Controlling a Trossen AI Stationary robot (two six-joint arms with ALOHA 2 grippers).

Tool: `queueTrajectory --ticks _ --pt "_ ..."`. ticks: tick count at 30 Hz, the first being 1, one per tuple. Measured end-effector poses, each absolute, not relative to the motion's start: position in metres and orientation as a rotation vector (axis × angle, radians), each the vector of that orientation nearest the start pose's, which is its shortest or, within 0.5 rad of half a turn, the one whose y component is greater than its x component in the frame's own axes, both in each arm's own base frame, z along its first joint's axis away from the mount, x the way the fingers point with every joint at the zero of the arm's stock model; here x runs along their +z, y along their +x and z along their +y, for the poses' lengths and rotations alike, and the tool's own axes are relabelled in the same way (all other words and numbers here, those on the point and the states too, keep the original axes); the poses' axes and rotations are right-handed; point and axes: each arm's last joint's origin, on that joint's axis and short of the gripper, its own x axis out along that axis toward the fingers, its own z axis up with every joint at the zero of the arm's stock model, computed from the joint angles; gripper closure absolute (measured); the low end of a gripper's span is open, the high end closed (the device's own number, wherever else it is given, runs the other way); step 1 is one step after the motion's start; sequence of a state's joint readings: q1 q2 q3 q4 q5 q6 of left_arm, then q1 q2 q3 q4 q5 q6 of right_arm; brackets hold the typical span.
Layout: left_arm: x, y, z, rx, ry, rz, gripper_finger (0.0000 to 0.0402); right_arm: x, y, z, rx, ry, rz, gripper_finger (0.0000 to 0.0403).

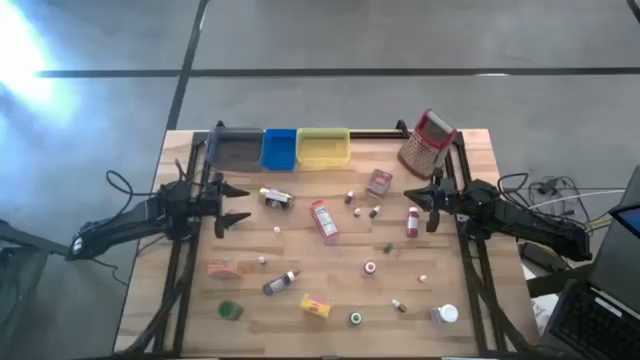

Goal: Pick & Place Kitchen Items

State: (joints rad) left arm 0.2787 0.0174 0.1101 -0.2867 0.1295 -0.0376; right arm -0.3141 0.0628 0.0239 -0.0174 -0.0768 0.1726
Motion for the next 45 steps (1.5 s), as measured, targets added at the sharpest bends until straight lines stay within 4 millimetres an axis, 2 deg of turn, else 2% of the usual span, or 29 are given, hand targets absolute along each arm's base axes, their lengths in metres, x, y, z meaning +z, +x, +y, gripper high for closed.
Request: queueTrajectory --ticks 37,45 --pt "0.172 0.087 0.021 0.153 -0.077 0.187 0.0085 0.166 0.096 -0.029 -0.241 0.179 0.027 0.0394" --pt "0.172 0.087 0.021 0.152 -0.077 0.188 0.0085 0.179 0.096 -0.029 -0.231 0.12 -0.106 0.0394"
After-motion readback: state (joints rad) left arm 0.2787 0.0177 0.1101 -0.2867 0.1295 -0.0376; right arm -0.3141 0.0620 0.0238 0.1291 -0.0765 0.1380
